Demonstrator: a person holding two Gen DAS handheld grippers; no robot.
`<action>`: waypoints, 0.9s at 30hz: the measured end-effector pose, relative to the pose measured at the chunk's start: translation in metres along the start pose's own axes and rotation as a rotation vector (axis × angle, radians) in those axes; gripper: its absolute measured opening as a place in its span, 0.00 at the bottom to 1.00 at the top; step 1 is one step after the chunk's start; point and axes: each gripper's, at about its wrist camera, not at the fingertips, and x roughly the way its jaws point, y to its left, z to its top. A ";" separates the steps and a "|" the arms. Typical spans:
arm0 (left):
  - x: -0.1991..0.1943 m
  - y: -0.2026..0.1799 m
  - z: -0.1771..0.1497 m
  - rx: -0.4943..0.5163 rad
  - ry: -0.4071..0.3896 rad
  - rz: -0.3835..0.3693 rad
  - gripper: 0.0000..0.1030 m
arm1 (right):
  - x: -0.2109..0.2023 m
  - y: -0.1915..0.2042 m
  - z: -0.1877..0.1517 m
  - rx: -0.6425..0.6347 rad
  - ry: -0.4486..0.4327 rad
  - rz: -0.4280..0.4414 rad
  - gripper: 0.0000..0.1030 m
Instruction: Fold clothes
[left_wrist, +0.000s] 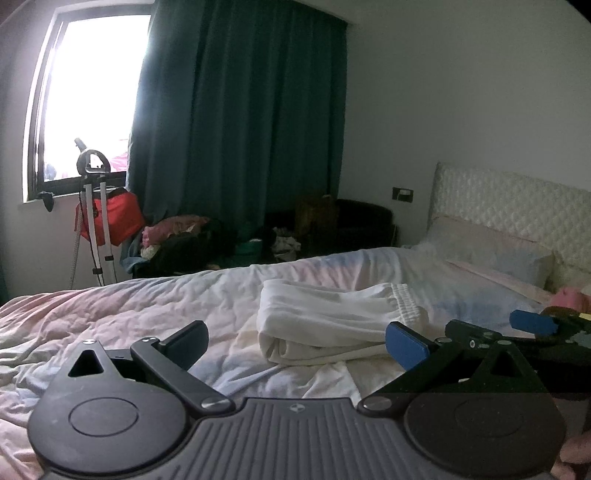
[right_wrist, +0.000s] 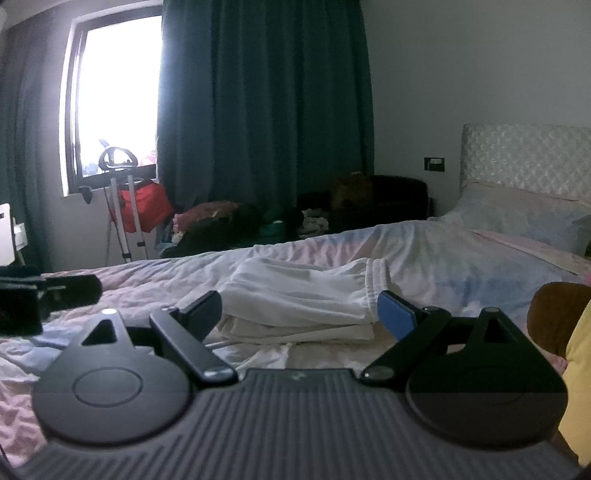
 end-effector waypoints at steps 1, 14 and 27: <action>0.000 0.000 0.000 -0.001 0.000 0.000 1.00 | 0.000 0.000 0.000 0.000 0.000 0.001 0.90; -0.001 0.003 0.001 -0.007 -0.003 0.001 1.00 | -0.012 0.006 -0.001 0.000 -0.007 -0.004 0.90; -0.008 0.008 0.004 -0.022 -0.020 0.010 1.00 | -0.012 0.007 0.006 0.011 -0.004 -0.006 0.90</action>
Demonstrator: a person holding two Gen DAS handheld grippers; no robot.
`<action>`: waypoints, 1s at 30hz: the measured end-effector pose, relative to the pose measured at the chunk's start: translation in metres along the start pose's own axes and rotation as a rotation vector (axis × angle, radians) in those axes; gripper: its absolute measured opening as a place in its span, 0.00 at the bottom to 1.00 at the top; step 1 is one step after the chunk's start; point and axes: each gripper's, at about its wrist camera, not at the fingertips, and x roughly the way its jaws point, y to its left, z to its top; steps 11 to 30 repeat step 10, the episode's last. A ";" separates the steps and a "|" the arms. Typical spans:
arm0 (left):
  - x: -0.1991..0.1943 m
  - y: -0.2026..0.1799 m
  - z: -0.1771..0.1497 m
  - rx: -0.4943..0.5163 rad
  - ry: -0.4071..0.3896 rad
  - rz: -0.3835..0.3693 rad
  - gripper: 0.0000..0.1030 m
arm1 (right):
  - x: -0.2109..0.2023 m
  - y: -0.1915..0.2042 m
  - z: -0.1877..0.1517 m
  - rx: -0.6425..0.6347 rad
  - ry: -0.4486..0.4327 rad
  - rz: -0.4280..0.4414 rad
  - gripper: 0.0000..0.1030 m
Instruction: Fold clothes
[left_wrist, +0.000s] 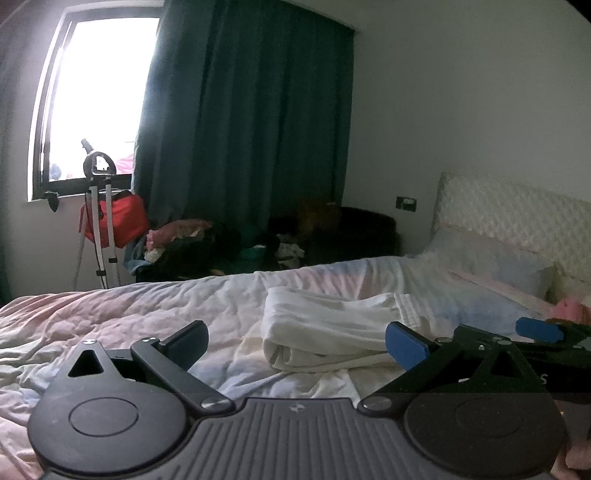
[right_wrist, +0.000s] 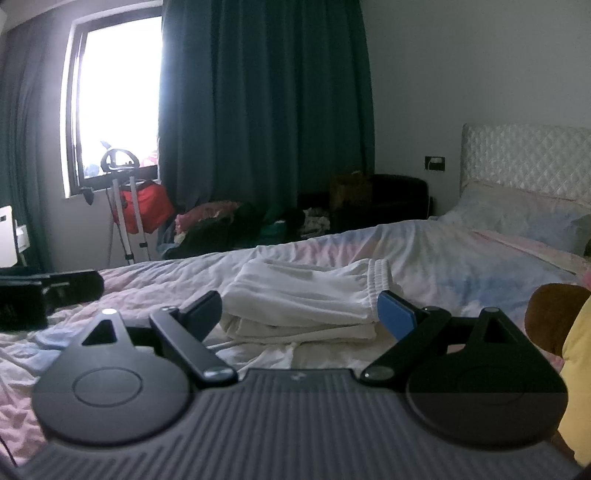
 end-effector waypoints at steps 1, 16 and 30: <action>-0.001 0.000 0.000 0.000 0.000 0.001 1.00 | 0.000 0.000 0.000 0.000 0.000 -0.002 0.90; -0.001 -0.001 0.000 0.016 0.006 -0.007 1.00 | -0.003 0.003 -0.001 -0.004 0.009 -0.001 0.90; -0.001 -0.001 0.000 0.016 0.006 -0.007 1.00 | -0.003 0.003 -0.001 -0.004 0.009 -0.001 0.90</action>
